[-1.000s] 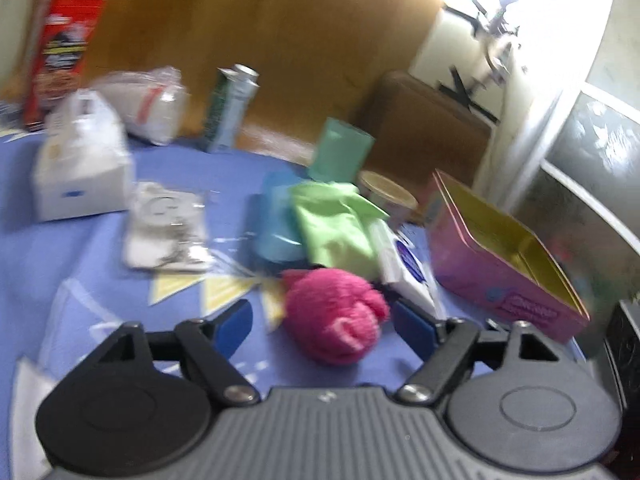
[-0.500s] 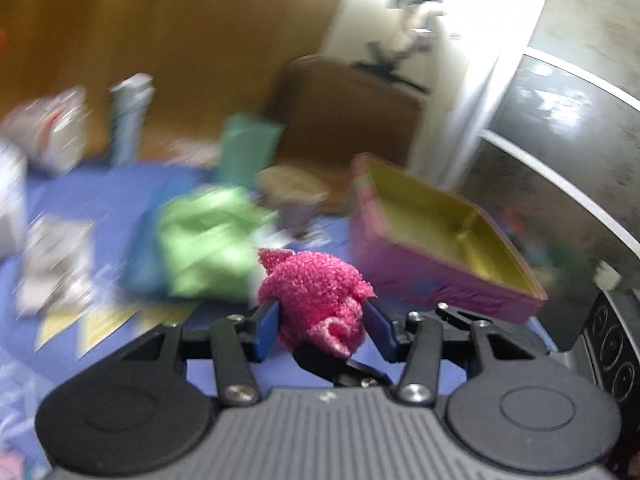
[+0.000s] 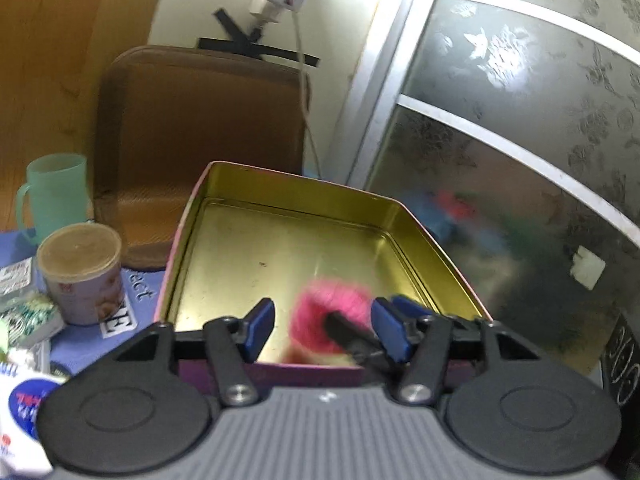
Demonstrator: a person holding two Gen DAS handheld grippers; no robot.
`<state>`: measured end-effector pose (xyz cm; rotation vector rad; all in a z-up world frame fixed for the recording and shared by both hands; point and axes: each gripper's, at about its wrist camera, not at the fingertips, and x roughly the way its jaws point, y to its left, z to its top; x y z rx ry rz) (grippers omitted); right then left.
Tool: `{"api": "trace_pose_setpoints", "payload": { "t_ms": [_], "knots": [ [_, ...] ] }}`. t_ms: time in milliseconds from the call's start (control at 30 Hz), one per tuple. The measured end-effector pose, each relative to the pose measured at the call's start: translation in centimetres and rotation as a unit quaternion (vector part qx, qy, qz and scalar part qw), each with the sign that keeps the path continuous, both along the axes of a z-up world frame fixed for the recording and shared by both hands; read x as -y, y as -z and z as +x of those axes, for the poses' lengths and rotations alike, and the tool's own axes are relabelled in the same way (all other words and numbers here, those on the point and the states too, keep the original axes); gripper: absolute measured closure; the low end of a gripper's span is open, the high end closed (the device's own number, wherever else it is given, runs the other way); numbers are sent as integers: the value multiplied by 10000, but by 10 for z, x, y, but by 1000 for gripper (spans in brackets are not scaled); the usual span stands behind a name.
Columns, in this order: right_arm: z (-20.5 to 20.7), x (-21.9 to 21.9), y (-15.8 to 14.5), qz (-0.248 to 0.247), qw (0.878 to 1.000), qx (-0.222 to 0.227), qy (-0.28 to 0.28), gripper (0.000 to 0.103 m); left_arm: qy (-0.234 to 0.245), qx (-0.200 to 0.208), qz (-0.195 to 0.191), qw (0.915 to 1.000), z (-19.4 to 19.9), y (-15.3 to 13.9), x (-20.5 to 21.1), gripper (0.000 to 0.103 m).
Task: Organize soft objects
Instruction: 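Carry the pink sock ball into the pink tin and release it, then grasp the white wet-wipes pack with the left gripper and lift it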
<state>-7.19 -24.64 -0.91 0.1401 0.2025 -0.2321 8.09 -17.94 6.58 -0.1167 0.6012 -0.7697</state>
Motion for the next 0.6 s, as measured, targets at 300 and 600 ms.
{"api": "trace_pose_setpoints", "payload": {
  "t_ms": [300, 600],
  "knots": [
    [-10, -27, 2, 298, 9934, 228, -1085, 40, -1282, 53, -338, 9912, -38, 12, -153, 37],
    [61, -129, 11, -898, 9575, -814, -2617, 16, -2342, -433, -567, 9696, -67, 39, -259, 37]
  ]
}}
